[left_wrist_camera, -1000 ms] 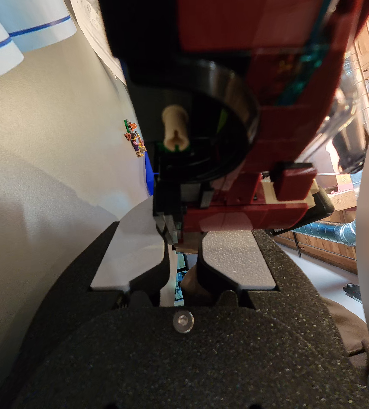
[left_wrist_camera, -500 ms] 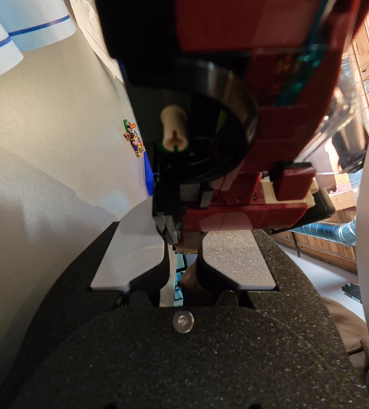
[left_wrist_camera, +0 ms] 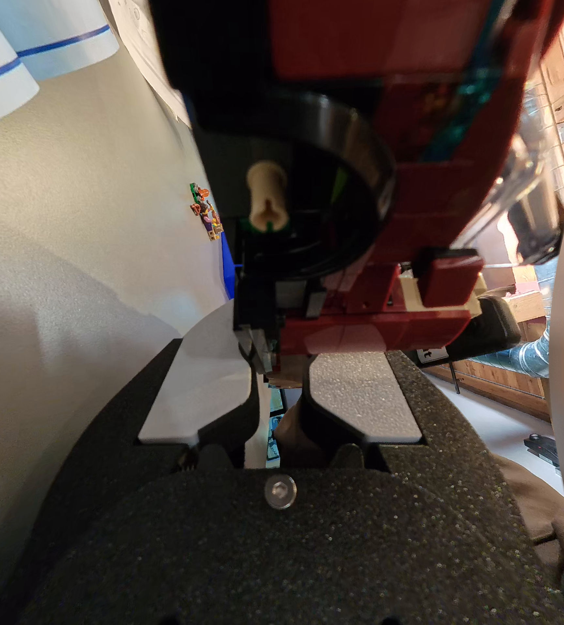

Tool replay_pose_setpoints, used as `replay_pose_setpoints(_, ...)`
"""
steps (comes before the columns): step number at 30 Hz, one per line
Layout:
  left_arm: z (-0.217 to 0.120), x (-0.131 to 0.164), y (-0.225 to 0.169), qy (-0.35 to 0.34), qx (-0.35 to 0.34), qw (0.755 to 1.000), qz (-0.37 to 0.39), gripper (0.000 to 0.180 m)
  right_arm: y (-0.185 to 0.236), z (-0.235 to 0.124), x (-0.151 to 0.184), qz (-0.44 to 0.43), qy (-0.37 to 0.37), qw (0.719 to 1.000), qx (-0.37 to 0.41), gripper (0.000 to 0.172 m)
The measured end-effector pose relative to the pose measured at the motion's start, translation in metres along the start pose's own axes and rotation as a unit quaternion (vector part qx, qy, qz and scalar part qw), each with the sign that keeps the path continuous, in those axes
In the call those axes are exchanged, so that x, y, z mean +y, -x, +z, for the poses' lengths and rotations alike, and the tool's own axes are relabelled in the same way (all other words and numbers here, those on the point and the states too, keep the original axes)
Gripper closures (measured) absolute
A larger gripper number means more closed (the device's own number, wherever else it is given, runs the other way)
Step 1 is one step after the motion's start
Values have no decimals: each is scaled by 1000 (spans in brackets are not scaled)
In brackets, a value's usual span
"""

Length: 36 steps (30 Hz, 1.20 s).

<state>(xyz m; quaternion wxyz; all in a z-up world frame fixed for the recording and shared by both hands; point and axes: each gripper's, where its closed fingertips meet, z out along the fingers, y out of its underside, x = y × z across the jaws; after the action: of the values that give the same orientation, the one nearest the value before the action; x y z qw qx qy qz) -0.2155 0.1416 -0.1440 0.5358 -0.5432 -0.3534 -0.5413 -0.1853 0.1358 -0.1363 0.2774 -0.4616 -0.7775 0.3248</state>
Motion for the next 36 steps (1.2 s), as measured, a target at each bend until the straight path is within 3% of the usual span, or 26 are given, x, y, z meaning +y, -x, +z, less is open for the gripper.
replay_pose_setpoints(8,-1,-1,-1,-4,6,1000,-2,156,-2,-6,-3,18,-19,1000,-1,153)
replay_pose_setpoints(13,-2,-1,-3,-5,13,1000,-3,156,-19,-22,3,98,-59,993,28,143)
replay_pose_setpoints(19,0,0,-11,-1,37,999,15,156,-18,-31,13,283,-137,949,-19,124)
replay_pose_setpoints(23,1,-2,-21,-19,61,997,39,156,-11,-28,8,361,-187,912,-56,116)
replay_pose_setpoints(36,11,16,-39,4,95,990,109,156,-5,-26,6,377,-229,891,-106,126)
